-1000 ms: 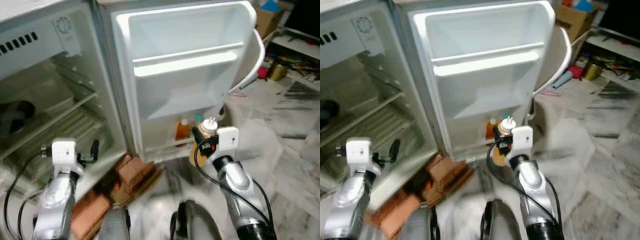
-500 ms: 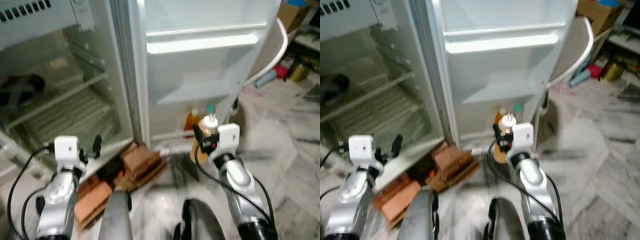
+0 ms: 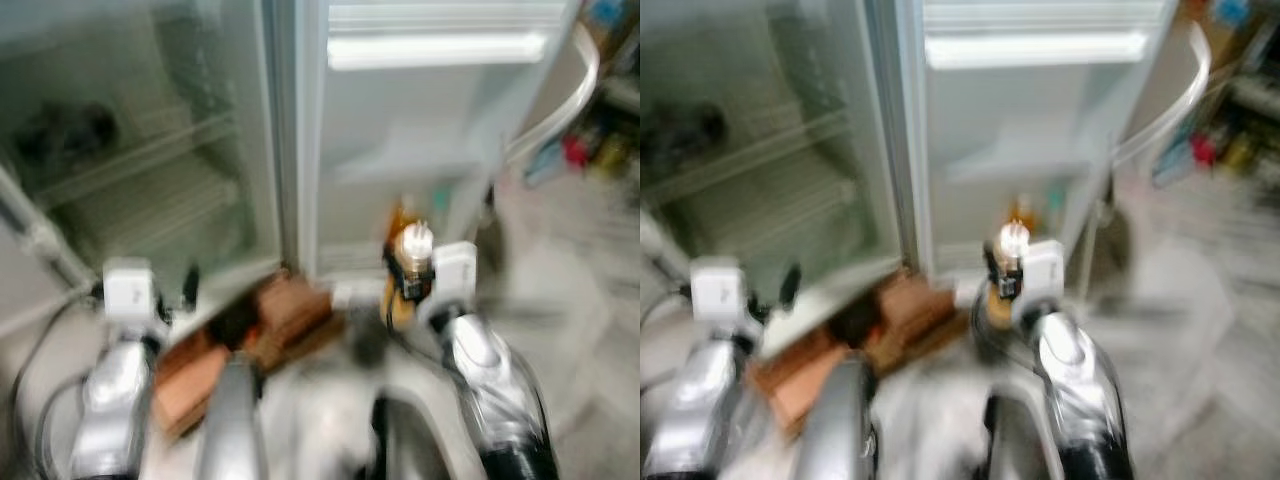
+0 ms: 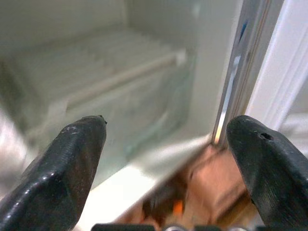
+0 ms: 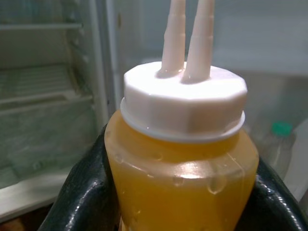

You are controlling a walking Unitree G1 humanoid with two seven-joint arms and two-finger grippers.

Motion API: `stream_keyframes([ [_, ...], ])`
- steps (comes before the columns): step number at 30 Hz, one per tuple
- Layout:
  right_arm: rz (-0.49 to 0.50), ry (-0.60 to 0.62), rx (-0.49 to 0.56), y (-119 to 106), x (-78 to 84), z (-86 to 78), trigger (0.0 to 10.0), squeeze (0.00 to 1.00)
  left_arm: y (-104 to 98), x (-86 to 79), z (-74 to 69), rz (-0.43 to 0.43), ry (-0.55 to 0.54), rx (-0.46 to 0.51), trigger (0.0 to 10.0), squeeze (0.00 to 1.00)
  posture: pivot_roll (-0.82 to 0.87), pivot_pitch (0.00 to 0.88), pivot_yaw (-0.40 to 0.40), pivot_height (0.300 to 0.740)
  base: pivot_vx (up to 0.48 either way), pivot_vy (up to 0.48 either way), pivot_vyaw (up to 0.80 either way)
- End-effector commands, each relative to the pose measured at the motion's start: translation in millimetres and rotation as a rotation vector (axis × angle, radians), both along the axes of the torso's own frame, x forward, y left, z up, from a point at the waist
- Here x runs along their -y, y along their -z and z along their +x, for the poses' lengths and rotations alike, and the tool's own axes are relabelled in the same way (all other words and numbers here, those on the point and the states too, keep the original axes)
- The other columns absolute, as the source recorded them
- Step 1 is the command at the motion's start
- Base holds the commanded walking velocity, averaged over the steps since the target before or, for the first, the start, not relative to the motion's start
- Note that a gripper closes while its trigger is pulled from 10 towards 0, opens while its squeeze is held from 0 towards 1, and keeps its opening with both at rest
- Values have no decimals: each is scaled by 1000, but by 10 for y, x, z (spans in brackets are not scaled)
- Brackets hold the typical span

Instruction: Restocking fridge

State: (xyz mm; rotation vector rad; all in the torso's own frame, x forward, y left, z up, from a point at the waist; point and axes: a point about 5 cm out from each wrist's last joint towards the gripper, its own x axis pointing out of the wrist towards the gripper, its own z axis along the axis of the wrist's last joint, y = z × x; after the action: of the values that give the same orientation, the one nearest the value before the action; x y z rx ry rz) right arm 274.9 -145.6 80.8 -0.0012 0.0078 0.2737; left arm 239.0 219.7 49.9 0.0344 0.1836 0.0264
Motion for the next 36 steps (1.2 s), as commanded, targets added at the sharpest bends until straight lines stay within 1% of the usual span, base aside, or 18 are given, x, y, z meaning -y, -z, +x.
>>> stream_keyframes([
  [1, -1, -9, 18, -18, -22, 6, 10000, 0, -112, 13, 96, 20, 20, 42, 10000, 0, 50, 58, -10, 606, 0, 0, 0],
  [7, -5, -10, 15, 2, -17, -3, 10000, 0, -113, 18, 97, 20, 21, 45, 10000, 0, 50, 64, -9, 606, 0, 0, 0],
  [15, -16, -13, 17, 14, -23, -21, 10000, 0, -96, 47, 86, 16, 30, 43, 10000, 0, 44, 74, -8, 606, 280, 0, 0],
  [36, -36, -38, 22, 13, -41, -35, 10000, 0, -89, 58, 73, 15, 32, 40, 10000, 0, 43, 83, -10, 606, 296, 0, 0],
])
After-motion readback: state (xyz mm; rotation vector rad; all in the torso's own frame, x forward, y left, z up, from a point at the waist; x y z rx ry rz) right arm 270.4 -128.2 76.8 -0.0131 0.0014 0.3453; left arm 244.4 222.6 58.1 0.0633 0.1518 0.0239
